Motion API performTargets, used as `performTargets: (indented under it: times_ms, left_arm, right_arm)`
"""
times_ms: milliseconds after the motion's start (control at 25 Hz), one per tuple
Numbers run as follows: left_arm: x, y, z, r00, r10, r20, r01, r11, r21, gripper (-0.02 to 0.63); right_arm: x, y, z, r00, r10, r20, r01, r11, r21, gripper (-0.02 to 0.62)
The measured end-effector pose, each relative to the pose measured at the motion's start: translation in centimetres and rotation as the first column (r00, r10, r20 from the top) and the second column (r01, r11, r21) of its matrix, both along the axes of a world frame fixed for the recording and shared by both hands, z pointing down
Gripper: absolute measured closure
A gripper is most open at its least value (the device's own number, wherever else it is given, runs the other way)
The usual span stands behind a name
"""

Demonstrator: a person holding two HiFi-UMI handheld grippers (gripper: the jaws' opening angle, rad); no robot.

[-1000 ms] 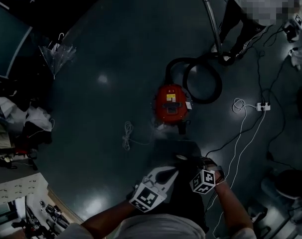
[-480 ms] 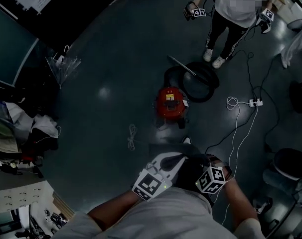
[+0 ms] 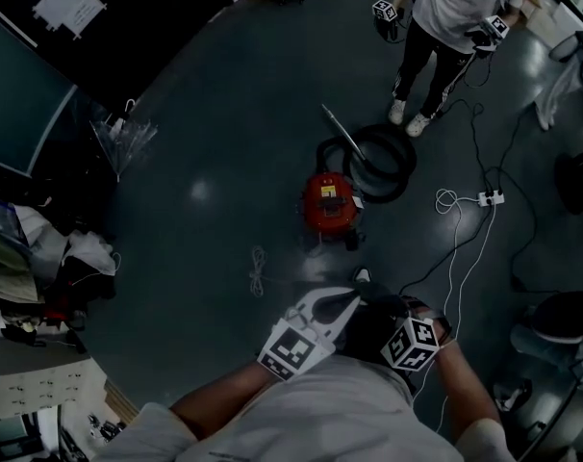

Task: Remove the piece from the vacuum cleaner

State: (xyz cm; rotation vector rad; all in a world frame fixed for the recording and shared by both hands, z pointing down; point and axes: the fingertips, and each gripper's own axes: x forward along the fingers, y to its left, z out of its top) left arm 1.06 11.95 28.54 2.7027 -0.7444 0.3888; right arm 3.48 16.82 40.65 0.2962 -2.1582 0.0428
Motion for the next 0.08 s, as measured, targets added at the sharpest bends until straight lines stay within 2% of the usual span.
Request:
performTargets:
  times_ms: [80]
  left_arm:
    - [0.15, 0.21, -0.11, 1.0, 0.008, 0.0, -0.008, 1.0, 0.006, 0.6]
  right_arm:
    - [-0.1, 0.11, -0.08, 1.0, -0.001, -0.001, 0.001, 1.0, 0.0, 0.561]
